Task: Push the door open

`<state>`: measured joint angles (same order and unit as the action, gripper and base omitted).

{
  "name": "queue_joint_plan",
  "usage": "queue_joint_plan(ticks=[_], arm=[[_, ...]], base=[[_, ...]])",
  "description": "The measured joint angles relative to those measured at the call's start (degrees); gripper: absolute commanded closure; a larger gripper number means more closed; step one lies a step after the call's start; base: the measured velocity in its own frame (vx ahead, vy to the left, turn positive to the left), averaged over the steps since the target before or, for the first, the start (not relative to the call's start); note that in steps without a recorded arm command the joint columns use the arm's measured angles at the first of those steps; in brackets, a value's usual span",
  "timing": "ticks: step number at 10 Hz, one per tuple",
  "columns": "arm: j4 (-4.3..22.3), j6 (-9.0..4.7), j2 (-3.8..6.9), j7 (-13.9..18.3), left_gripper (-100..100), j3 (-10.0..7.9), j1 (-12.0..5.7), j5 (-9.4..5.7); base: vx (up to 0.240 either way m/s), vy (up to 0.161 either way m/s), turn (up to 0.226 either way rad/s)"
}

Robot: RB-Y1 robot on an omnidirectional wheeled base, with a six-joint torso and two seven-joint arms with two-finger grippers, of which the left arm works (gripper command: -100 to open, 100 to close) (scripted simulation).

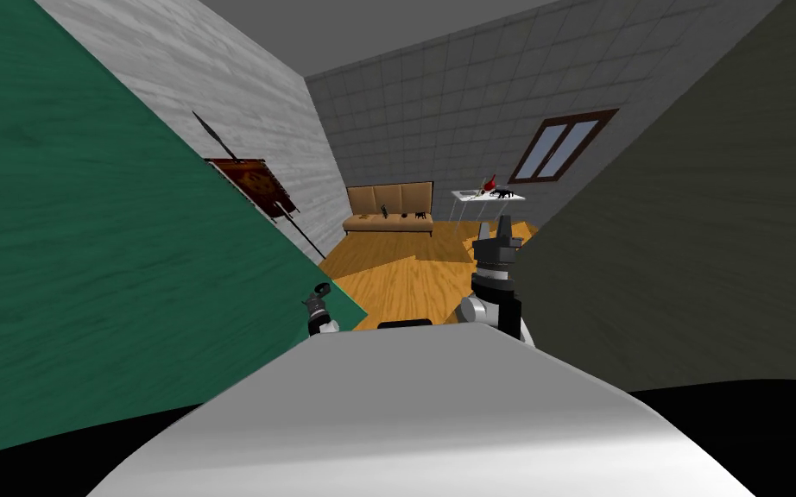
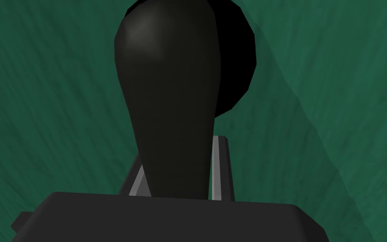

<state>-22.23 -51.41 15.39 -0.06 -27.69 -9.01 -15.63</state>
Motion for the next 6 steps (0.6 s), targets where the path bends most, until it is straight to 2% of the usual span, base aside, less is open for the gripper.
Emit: queue_joint_plan(ticks=[2, 3, 4, 6], arm=[[-3.8, 2.23, -0.69, -0.1, 100, -0.89, 2.13, 0.13], [-2.3, 1.52, -0.03, 0.2, 100, -0.99, 1.38, 0.15], [-1.9, 1.07, 0.15, 0.3, 100, -1.09, 1.16, 0.12], [0.8, -0.08, 0.73, 0.8, 100, -1.33, 0.31, 0.36]], base=[[0.125, -0.007, 0.062], [0.014, 0.020, -0.012], [-0.010, 0.019, -0.017], [0.167, -0.034, 0.115]])
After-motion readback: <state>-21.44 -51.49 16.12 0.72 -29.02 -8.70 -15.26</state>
